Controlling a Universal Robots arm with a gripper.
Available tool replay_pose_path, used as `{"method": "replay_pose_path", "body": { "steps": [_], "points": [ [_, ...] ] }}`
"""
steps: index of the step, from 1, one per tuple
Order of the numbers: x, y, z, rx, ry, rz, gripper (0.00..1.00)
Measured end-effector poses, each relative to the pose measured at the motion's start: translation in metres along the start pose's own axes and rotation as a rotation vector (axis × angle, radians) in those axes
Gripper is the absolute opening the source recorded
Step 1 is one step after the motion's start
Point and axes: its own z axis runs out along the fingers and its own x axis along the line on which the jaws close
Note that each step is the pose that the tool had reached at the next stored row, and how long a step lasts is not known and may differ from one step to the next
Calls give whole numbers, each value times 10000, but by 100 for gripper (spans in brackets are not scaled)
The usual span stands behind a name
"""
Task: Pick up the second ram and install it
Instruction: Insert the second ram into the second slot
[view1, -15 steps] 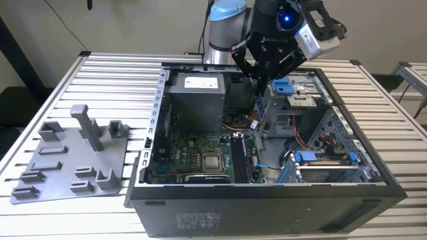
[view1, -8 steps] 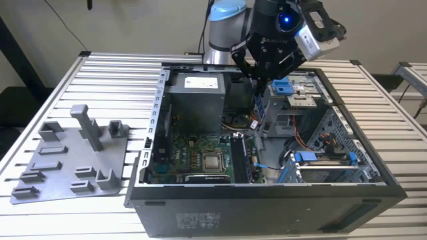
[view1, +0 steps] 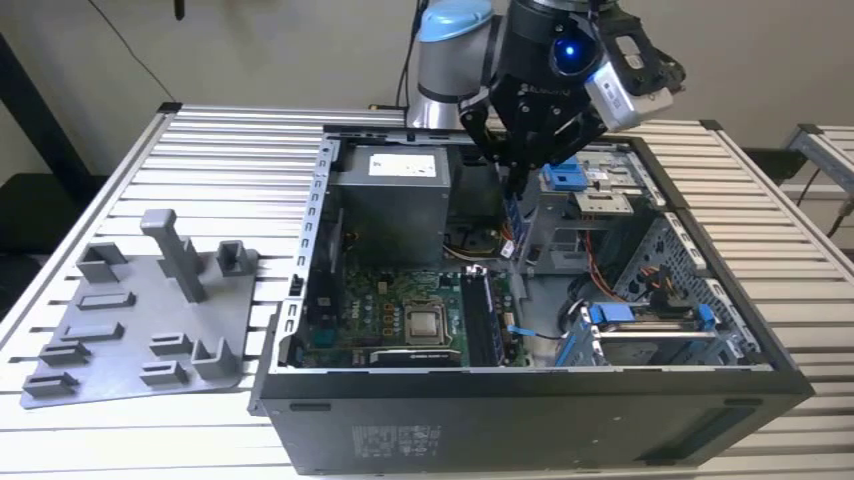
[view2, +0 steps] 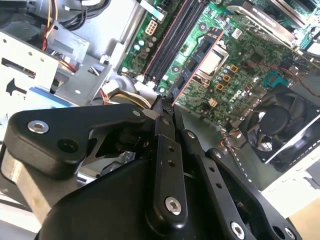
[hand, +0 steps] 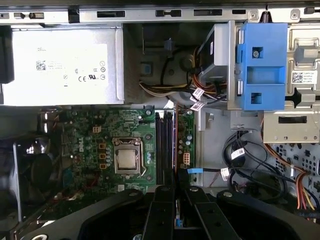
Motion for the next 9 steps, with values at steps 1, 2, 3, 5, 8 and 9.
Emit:
{"method": "replay_pose_path", "body": {
  "steps": [1, 2, 3, 5, 8, 9],
  "points": [
    [0, 0, 9, 0, 1, -5, 14],
    [-1, 0, 19, 0, 2, -12, 14],
    [-1, 0, 29, 1, 1, -17, 14],
    [-1, 0, 49, 1, 2, -27, 14],
    [-2, -1, 89, 0, 2, -46, 14],
    [-2, -1, 104, 1, 2, -50, 14]
  ]
}}
